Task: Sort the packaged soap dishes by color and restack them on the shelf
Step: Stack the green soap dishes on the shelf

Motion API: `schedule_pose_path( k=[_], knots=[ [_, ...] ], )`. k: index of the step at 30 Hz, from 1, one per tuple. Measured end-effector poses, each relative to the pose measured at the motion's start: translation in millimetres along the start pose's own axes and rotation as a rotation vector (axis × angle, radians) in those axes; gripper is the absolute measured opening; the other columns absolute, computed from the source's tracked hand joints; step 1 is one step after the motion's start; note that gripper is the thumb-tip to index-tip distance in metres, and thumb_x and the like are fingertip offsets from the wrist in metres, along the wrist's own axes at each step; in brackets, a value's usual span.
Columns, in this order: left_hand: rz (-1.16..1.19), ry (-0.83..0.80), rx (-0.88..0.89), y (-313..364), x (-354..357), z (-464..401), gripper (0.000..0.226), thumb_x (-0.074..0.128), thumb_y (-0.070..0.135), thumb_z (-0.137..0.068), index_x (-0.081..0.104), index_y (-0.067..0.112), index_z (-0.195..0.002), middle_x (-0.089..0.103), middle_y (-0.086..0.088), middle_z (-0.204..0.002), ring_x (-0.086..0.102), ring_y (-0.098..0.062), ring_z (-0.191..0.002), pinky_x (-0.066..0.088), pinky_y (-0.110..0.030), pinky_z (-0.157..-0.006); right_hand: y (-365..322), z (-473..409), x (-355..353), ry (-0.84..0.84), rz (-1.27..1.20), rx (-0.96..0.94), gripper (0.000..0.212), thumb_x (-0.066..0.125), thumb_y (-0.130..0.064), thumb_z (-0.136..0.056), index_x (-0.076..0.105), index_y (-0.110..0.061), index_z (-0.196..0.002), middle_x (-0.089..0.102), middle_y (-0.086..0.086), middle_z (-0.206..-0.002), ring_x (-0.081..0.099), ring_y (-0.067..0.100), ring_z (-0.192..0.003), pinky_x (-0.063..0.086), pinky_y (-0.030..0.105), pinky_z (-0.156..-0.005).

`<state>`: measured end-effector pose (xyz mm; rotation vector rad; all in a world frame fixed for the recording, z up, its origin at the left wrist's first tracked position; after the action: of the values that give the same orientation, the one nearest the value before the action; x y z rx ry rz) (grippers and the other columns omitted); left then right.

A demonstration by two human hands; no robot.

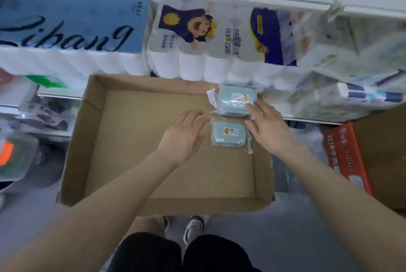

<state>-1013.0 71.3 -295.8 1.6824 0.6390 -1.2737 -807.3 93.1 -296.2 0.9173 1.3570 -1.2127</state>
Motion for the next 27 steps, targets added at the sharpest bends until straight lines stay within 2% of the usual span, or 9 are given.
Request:
schedule_pose_path(
  k=[3, 6, 9, 12, 16, 20, 23, 27],
  knots=[
    [0.005, -0.154, -0.026, -4, 47, -7, 0.055, 0.067, 0.025, -0.085, 0.047, 0.016, -0.136, 0.044, -0.007, -0.14, 0.039, -0.029, -0.13, 0.052, -0.045, -0.089, 9, -22, 14, -0.038, -0.014, 0.009, 0.056, 0.058, -0.024, -0.095, 0.04, -0.009, -0.146, 0.04, 0.02, -0.148, 0.04, 0.039, -0.133, 0.036, 0.048, -0.107],
    [-0.004, -0.286, -0.028, -6, 88, -25, 0.06, 0.061, 0.028, -0.09, 0.037, 0.014, -0.144, 0.034, -0.008, -0.149, 0.031, -0.028, -0.137, 0.04, -0.043, -0.106, 13, -50, 27, -0.067, 0.037, -0.021, 0.064, 0.063, -0.02, -0.092, 0.034, -0.01, -0.149, 0.033, 0.019, -0.153, 0.034, 0.037, -0.139, 0.029, 0.046, -0.113],
    [-0.023, -0.349, -0.014, -4, 125, -45, 0.067, 0.059, 0.033, -0.093, 0.027, 0.012, -0.149, 0.024, -0.01, -0.155, 0.024, -0.029, -0.141, 0.033, -0.041, -0.111, 25, -72, 50, -0.125, 0.066, -0.003, 0.076, 0.067, -0.019, -0.088, 0.026, -0.013, -0.152, 0.024, 0.017, -0.157, 0.025, 0.036, -0.144, 0.024, 0.046, -0.116],
    [-0.009, -0.372, -0.012, -1, 157, -61, 0.076, 0.059, 0.037, -0.093, 0.018, 0.013, -0.151, 0.017, -0.008, -0.158, 0.016, -0.026, -0.146, 0.035, -0.04, -0.111, 39, -87, 69, -0.166, 0.1, 0.023, 0.085, 0.069, -0.023, -0.087, 0.018, -0.017, -0.155, 0.016, 0.016, -0.16, 0.017, 0.035, -0.146, 0.024, 0.048, -0.117],
    [-0.065, -0.421, 0.012, 3, 185, -69, 0.086, 0.06, 0.042, -0.091, 0.009, 0.012, -0.153, 0.014, -0.01, -0.159, 0.012, -0.026, -0.147, 0.019, -0.038, -0.117, 48, -98, 80, -0.123, 0.196, 0.016, 0.093, 0.075, -0.029, -0.079, 0.02, -0.017, -0.153, 0.027, 0.015, -0.154, 0.029, 0.04, -0.134, 0.034, 0.049, -0.11],
    [-0.045, -0.371, -0.02, -7, 181, -62, 0.085, 0.067, 0.039, -0.085, 0.019, 0.015, -0.152, 0.03, -0.007, -0.15, 0.03, -0.028, -0.137, 0.033, -0.038, -0.108, 48, -98, 84, -0.109, 0.196, 0.006, 0.094, 0.076, -0.029, -0.076, 0.022, -0.017, -0.152, 0.034, 0.014, -0.15, 0.032, 0.039, -0.132, 0.036, 0.051, -0.107],
    [-0.034, -0.401, -0.073, -26, 168, -41, 0.085, 0.068, 0.037, -0.084, 0.021, 0.015, -0.151, 0.032, -0.006, -0.148, 0.03, -0.027, -0.136, 0.035, -0.038, -0.106, 46, -93, 79, -0.091, 0.165, 0.045, 0.093, 0.078, -0.026, -0.075, 0.025, -0.019, -0.152, 0.036, 0.012, -0.15, 0.032, 0.037, -0.135, 0.034, 0.052, -0.107],
    [-0.03, -0.431, -0.235, -78, 143, 3, 0.087, 0.071, 0.035, -0.082, 0.02, 0.019, -0.151, 0.031, -0.003, -0.149, 0.03, -0.025, -0.136, 0.038, -0.038, -0.104, 24, -74, 64, 0.057, 0.116, 0.044, 0.087, 0.076, -0.024, -0.072, 0.032, -0.019, -0.147, 0.042, 0.013, -0.142, 0.037, 0.036, -0.133, 0.03, 0.05, -0.111]
  ],
)
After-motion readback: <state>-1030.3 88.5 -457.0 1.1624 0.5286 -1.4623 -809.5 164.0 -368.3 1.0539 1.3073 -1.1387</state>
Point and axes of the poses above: each hand's wrist, its own z-axis away from the middle knuckle, its own x-axis out of the palm, y = z × x, the point moved 9 cm from there along -z, towards the middle knuckle
